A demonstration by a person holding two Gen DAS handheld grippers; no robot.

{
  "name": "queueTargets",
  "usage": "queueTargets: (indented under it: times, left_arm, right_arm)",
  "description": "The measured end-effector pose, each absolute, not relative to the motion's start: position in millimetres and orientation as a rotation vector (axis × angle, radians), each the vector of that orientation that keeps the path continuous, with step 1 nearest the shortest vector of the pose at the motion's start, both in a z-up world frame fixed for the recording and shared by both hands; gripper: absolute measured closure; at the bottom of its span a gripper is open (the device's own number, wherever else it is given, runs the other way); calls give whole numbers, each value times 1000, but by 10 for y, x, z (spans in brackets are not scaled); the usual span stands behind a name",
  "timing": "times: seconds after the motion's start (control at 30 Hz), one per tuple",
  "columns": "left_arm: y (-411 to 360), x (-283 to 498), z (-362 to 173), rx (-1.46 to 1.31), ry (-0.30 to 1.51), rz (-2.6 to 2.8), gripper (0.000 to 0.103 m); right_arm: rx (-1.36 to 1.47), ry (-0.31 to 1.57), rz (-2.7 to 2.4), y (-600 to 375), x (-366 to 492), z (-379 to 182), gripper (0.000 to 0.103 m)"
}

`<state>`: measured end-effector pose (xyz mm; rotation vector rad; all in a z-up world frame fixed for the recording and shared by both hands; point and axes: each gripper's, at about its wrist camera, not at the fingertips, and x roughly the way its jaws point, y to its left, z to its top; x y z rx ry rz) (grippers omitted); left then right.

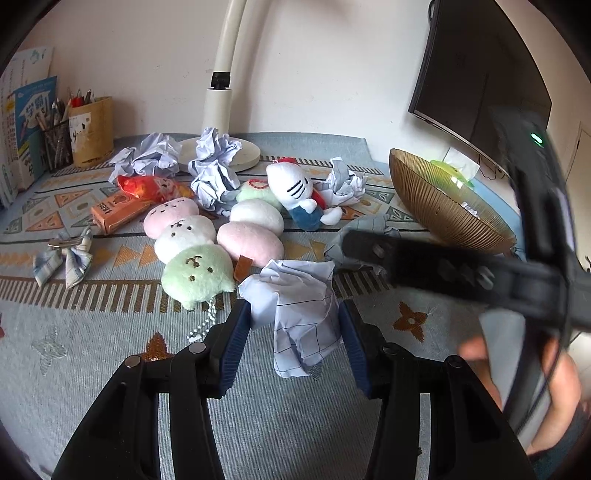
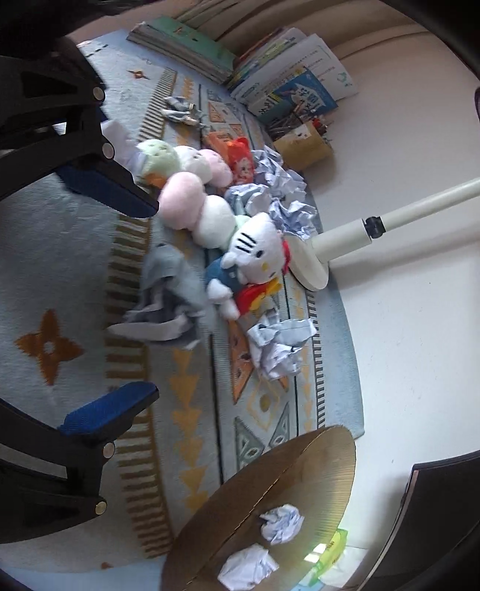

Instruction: Organize objects

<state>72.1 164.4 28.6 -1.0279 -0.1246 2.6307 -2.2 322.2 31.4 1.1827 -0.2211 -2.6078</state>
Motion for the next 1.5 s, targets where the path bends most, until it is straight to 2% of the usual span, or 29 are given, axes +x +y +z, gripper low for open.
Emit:
queueTargets:
  times: [0.03, 0.07, 0.1, 0.27, 0.37, 0.53, 0.67, 0.93, 1.0, 1.03, 1.07, 1.13, 1.23, 1.33, 1.5]
  left_arm:
    - [1655, 724, 285, -1027, -115, 2633, 57]
    - [1663, 728, 283, -1027, -109, 2634, 57]
    - [1670, 727, 281, -1029, -102, 2631, 57]
    - [1685, 727, 274, -1042, -88, 2628, 57]
    - [1736, 750, 335, -1038, -49, 2637, 57]
    - [2062, 703, 908, -887, -68, 2549, 57]
    - [2485, 417, 1351, -784, -100, 2468, 57]
    - [3269, -83, 1199, -845, -132, 2324, 56]
    - [3374, -139, 1152, -828, -136, 2323, 50]
    - [3404, -185, 1129, -828, -161, 2306, 36]
    - [3421, -218, 1122, -839, -171, 2294, 14]
    - [3396, -270, 1108, -848, -198, 2302, 1]
    - [3205, -249, 1144, -850, -251, 2300, 1]
    - [2910, -124, 1249, -814, -296, 2320, 1]
    - [2186, 345, 1484, -716, -333, 2463, 1]
  right_arm:
    - [1194, -225, -2601, 3201, -70, 291, 14]
    - [1208, -230, -2588, 3184, -111, 264, 25]
    - [1225, -240, -2560, 3168, -143, 229, 44]
    - [1157, -230, -2589, 3226, 64, 284, 45]
    - [1128, -319, -2615, 3479, 294, 417, 45]
    - [969, -438, -2816, 4127, 566, 1047, 44]
    - [876, -625, -2979, 4738, 637, 1402, 43]
    - [1054, -814, -2963, 5247, 334, 964, 43]
    - [1060, -842, -2969, 5333, 288, 907, 39]
    - [1075, -853, -2968, 5373, 264, 894, 37]
    - [1080, -875, -2960, 5417, 262, 884, 33]
    - [1050, -895, -2952, 5484, 301, 907, 33]
    - [1012, -796, -3013, 5433, 400, 1032, 33]
    - [944, -790, -2985, 5298, 533, 1198, 33]
    - [824, -652, -2900, 4661, 654, 1518, 33]
